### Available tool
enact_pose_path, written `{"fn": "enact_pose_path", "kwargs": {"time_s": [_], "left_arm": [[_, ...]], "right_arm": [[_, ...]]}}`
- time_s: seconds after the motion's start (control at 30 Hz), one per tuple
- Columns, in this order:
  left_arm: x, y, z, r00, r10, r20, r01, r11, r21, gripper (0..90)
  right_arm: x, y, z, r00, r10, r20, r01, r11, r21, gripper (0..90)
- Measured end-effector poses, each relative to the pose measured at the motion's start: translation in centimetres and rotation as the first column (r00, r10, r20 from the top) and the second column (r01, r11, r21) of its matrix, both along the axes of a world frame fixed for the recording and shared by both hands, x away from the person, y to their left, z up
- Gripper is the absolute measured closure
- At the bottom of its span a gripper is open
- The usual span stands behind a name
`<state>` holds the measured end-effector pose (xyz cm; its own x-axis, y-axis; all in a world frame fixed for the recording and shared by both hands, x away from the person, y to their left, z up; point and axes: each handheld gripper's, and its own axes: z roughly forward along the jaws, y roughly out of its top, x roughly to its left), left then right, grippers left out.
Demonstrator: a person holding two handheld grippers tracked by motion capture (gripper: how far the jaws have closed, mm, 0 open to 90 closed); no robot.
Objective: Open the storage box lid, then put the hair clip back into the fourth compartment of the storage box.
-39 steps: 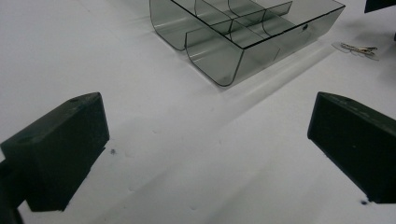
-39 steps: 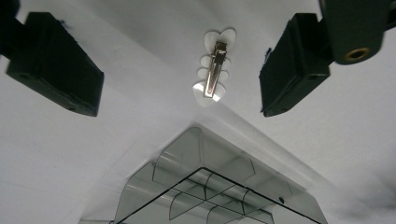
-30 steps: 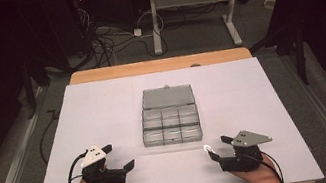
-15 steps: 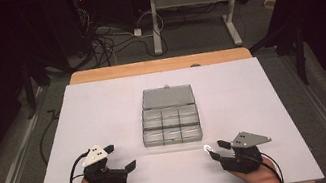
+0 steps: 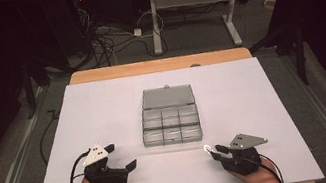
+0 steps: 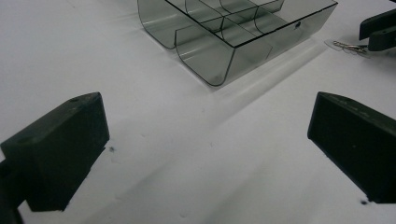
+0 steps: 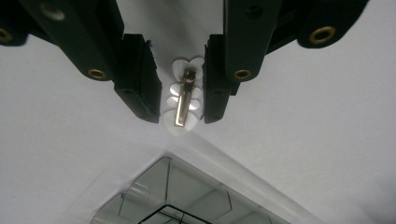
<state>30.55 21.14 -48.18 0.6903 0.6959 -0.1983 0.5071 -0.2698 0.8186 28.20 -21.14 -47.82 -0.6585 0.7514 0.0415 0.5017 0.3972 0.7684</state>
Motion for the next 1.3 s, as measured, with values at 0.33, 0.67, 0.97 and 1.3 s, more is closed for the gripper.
{"fn": "enact_pose_path", "kwargs": {"time_s": [0.33, 0.67, 0.97, 1.3], "left_arm": [[-0.13, -0.09, -0.03, 1.0, -0.004, 0.0, 0.004, 1.0, 0.002, 0.0], [-0.37, 0.4, -0.05, 1.0, 0.003, -0.002, -0.003, 1.0, -0.001, 0.0], [-0.35, 0.19, -0.06, 1.0, -0.002, -0.003, 0.002, 1.0, -0.003, 0.0], [-0.37, -0.03, -0.07, 1.0, -0.009, 0.0, 0.009, 1.0, -0.003, 0.0]], "right_arm": [[0.16, 0.43, -0.05, 0.9998, 0.009, -0.017, -0.01, 1.0, -0.026, 75.7], [0.67, 0.94, -0.14, 0.9995, 0.013, -0.027, -0.014, 0.998, -0.055, 82.6], [0.58, 0.98, -0.14, 0.9995, 0.022, -0.021, -0.023, 0.997, -0.068, 83.0], [0.62, 0.93, -0.22, 0.9995, 0.026, -0.019, -0.027, 0.997, -0.066, 83.3]]}}
